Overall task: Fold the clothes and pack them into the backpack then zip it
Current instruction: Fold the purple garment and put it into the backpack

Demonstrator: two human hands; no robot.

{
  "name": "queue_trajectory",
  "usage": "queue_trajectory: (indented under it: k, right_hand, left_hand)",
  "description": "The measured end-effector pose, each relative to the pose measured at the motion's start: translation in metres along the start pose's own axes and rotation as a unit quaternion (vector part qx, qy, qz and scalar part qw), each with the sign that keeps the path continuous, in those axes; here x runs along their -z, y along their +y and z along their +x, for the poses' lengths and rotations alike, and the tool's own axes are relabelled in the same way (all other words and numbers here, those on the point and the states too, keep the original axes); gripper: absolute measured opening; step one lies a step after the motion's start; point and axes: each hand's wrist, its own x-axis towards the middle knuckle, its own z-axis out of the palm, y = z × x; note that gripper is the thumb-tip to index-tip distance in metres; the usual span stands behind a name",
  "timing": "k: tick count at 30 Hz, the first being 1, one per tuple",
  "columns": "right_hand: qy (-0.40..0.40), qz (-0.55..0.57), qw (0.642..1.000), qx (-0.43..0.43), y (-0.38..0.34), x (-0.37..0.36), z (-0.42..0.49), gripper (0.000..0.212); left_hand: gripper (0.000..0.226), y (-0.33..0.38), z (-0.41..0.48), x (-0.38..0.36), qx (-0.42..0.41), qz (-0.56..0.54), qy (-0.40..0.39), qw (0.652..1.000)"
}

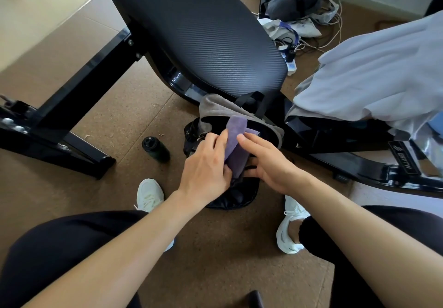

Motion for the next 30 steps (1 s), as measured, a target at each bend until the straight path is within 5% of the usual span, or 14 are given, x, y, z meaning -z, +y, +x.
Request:
queue_trajectory:
  k: [5,8,10,14,17,20,23,30]
  right_hand:
    - [0.117,0.03,0.991,-0.05,0.005,0.006,0.006,0.022]
    - [0.14,0.018,0.988,-0.06,0.012,0.009,0.01,0.025]
    - [0.115,0.018,0.991,-0.06,0.013,0.008,0.01,0.028]
    - [0.048,0.014,0.998,-0.042,0.013,0.006,0.009,0.028]
    - [0.04,-0.035,0.998,-0.013,0.011,0.004,0.011,0.024]
    - [0.114,-0.209,0.969,0.058,0.015,0.015,0.021,0.03]
    - [0.204,-0.421,0.881,0.069,0.015,0.038,0.037,0.043]
    - [0.119,-0.619,0.775,-0.051,0.002,0.076,0.081,0.054]
  left_hand:
    - [0.043,0.007,0.001,0.001,-0.049,-0.139,-0.029,0.989]
    - [0.016,0.0,0.007,0.0,0.057,-0.301,-0.035,0.951]
    - [0.019,-0.011,0.012,-0.003,0.138,-0.332,-0.036,0.932]
    - [0.026,-0.021,0.012,0.001,0.181,-0.496,-0.199,0.826]
    - [0.026,-0.025,0.007,0.004,0.149,-0.548,-0.23,0.79]
    - [0.033,-0.034,0.004,0.0,0.173,-0.529,-0.216,0.802]
    - [0.035,-0.044,-0.003,-0.013,0.202,-0.424,-0.167,0.867]
    - [0.042,-0.056,-0.018,-0.032,0.256,-0.392,-0.205,0.86]
